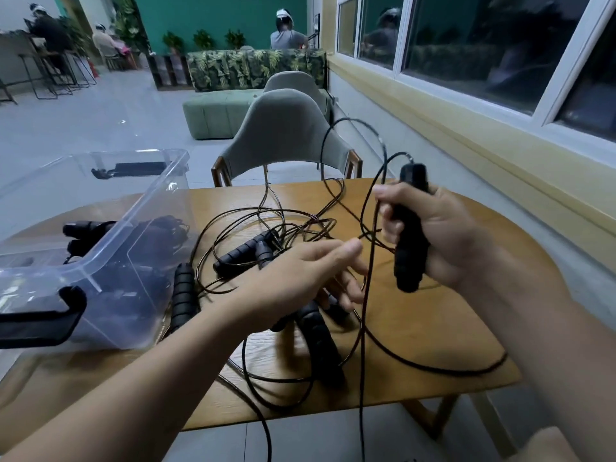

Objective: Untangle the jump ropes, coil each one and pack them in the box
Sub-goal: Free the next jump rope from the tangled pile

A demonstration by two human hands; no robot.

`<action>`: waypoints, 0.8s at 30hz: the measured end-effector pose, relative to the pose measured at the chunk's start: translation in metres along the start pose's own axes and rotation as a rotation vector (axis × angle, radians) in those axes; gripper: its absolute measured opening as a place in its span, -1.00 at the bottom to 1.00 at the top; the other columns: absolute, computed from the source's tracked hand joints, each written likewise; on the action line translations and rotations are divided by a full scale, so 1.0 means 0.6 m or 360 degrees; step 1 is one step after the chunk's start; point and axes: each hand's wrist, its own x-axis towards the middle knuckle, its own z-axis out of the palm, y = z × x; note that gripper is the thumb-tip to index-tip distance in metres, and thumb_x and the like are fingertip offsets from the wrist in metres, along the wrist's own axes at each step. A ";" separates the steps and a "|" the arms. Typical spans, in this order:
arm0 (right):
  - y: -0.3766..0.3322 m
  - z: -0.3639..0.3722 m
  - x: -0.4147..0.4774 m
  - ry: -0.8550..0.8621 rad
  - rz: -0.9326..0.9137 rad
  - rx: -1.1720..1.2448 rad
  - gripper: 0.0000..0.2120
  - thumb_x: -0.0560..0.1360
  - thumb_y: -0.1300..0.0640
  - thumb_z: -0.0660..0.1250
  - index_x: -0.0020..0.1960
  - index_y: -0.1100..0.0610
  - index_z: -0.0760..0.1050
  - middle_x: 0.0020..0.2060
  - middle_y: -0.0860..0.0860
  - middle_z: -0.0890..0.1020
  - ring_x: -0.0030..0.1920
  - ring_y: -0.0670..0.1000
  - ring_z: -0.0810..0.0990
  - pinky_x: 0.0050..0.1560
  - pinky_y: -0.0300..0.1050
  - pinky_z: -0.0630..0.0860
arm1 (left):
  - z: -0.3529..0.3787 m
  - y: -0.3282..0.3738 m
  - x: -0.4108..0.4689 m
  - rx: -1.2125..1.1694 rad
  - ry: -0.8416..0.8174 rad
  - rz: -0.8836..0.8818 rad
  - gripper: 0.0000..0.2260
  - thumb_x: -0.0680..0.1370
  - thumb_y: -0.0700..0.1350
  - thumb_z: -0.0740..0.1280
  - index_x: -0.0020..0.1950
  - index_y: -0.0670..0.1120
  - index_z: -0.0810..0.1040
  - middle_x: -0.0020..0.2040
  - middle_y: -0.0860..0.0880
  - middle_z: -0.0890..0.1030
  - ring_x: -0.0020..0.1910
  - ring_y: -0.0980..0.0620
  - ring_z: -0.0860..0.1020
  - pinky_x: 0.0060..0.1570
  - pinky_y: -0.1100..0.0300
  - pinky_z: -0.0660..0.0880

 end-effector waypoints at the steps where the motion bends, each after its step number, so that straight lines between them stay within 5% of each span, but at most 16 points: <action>1: -0.003 -0.006 0.003 0.0045 -0.0009 0.0034 -0.88 0.57 0.22 0.45 -0.10 0.13 0.52 -0.32 0.01 0.54 -0.39 -0.05 0.39 -0.28 -0.17 0.33 | 0.007 -0.001 0.000 0.0076 -0.0043 -0.0015 -0.61 0.70 0.15 0.26 0.19 -0.16 0.63 -0.04 -0.19 0.72 -0.11 -0.14 0.66 0.01 -0.05 0.53; 4: -0.009 -0.024 0.014 0.0152 -0.0040 0.0132 -0.89 0.59 0.19 0.45 -0.01 0.14 0.51 -0.30 -0.02 0.54 -0.38 -0.08 0.40 -0.29 -0.20 0.38 | 0.026 -0.004 -0.001 0.0182 -0.0195 -0.0057 -0.74 0.68 0.04 0.36 0.15 -0.14 0.67 0.00 -0.19 0.73 -0.10 -0.05 0.66 -0.06 0.13 0.57; 11: 0.007 -0.028 0.024 0.0191 0.0035 0.0195 -0.86 0.58 0.16 0.48 -0.01 0.12 0.51 -0.31 -0.03 0.53 -0.39 -0.08 0.41 -0.33 -0.22 0.40 | 0.035 -0.007 0.002 0.0223 -0.0274 0.0005 -0.83 0.64 -0.07 0.46 0.05 -0.19 0.65 -0.07 -0.20 0.70 -0.13 -0.06 0.60 0.01 -0.11 0.50; 17: 0.034 -0.010 0.006 -0.0236 0.0324 -0.0202 -0.66 0.53 -0.03 0.50 0.12 0.20 0.56 -0.33 -0.02 0.48 -0.39 -0.06 0.39 -0.32 -0.18 0.36 | 0.006 0.006 0.002 0.0054 0.0098 0.0268 -0.90 0.66 -0.18 0.40 -0.05 -0.15 0.60 -0.23 -0.04 0.62 -0.26 0.03 0.54 -0.20 0.22 0.44; 24: 0.056 0.003 -0.022 -0.0544 0.0430 -0.0381 -0.74 0.51 0.05 0.53 0.03 0.20 0.57 -0.31 0.08 0.48 -0.36 0.01 0.42 -0.32 -0.12 0.39 | -0.037 0.014 0.006 -0.0257 0.0438 0.0337 -0.86 0.67 -0.16 0.36 -0.09 -0.09 0.61 -0.26 -0.06 0.56 -0.34 0.06 0.43 -0.29 0.22 0.32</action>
